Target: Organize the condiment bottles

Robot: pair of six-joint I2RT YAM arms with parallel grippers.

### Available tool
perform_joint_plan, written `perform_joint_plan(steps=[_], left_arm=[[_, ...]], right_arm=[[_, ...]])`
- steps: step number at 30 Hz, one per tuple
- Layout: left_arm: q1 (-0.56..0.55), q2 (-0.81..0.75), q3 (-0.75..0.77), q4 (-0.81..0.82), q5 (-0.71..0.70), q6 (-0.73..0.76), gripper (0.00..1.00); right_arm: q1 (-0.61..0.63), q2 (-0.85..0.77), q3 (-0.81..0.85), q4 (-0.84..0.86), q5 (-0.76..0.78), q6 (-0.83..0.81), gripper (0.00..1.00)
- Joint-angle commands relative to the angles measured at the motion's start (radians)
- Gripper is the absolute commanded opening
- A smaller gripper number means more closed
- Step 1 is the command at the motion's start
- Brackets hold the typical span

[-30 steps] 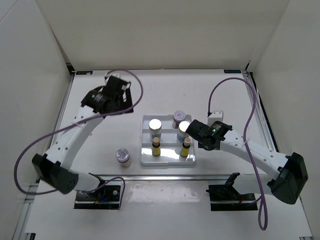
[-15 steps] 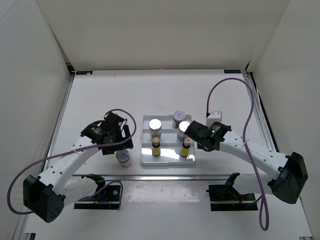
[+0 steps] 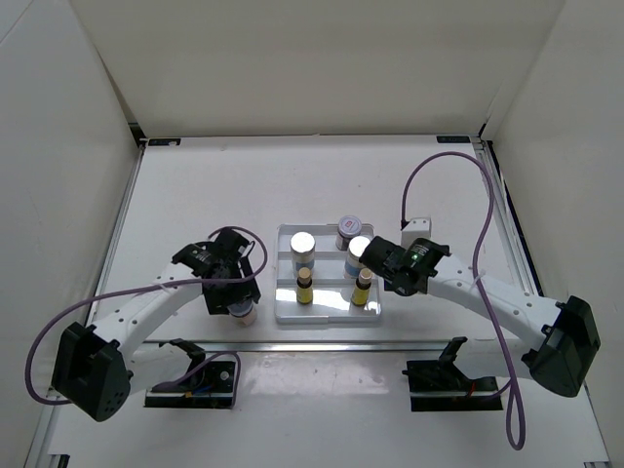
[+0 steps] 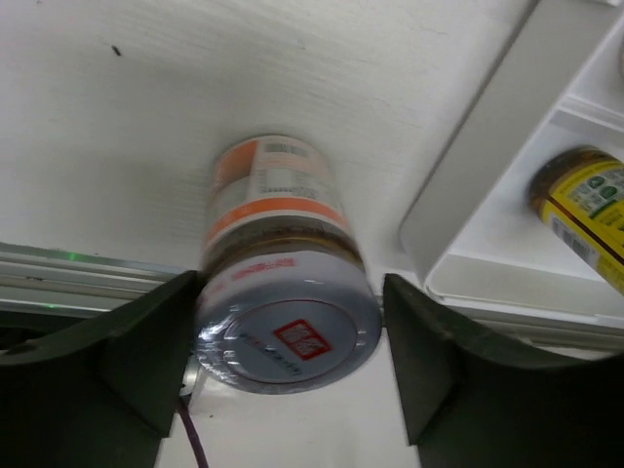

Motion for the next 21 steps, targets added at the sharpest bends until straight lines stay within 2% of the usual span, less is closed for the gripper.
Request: perform_joint_plan(steps=[1,2,4,5,9,10,12,13,16,21], left_arm=[[-0.005,0.001,0.025,0.041,0.022,-0.009,0.79],[-0.005,0.001,0.041,0.041,0.022,-0.009,0.67],[-0.005,0.001,0.103,0.041,0.01,0.022,0.51],[-0.005,0.011,0.132,0.041,-0.003,0.037,0.38],[0.004,0.109,0.339,0.022,-0.075,0.123,0.14],[0.004,0.135,0.439,0.022,-0.084,0.141,0.11],[0.004,0.226,0.54,0.022,-0.084,0.2,0.11],[0.004,0.26,0.638,0.022,-0.075,0.221,0.11],[0.004,0.382,0.773,0.013,-0.075,0.266,0.11],[0.004,0.524,0.875,0.013,-0.064,0.298,0.11]], right_arm=[[0.01,0.006,-0.002,-0.001,0.036,0.028,1.0],[0.01,0.006,-0.002,-0.001,0.036,0.028,1.0],[0.01,0.006,-0.002,-0.001,0.036,0.028,1.0],[0.01,0.006,-0.002,-0.001,0.036,0.028,1.0],[0.01,0.006,-0.002,-0.001,0.036,0.019,1.0],[0.01,0.006,-0.002,-0.001,0.036,0.019,1.0],[0.01,0.006,-0.002,-0.001,0.036,0.019,1.0],[0.01,0.006,-0.002,-0.001,0.036,0.019,1.0],[0.019,0.006,-0.002,-0.001,0.036,0.019,1.0],[0.019,0.006,-0.002,-0.001,0.036,0.019,1.0]])
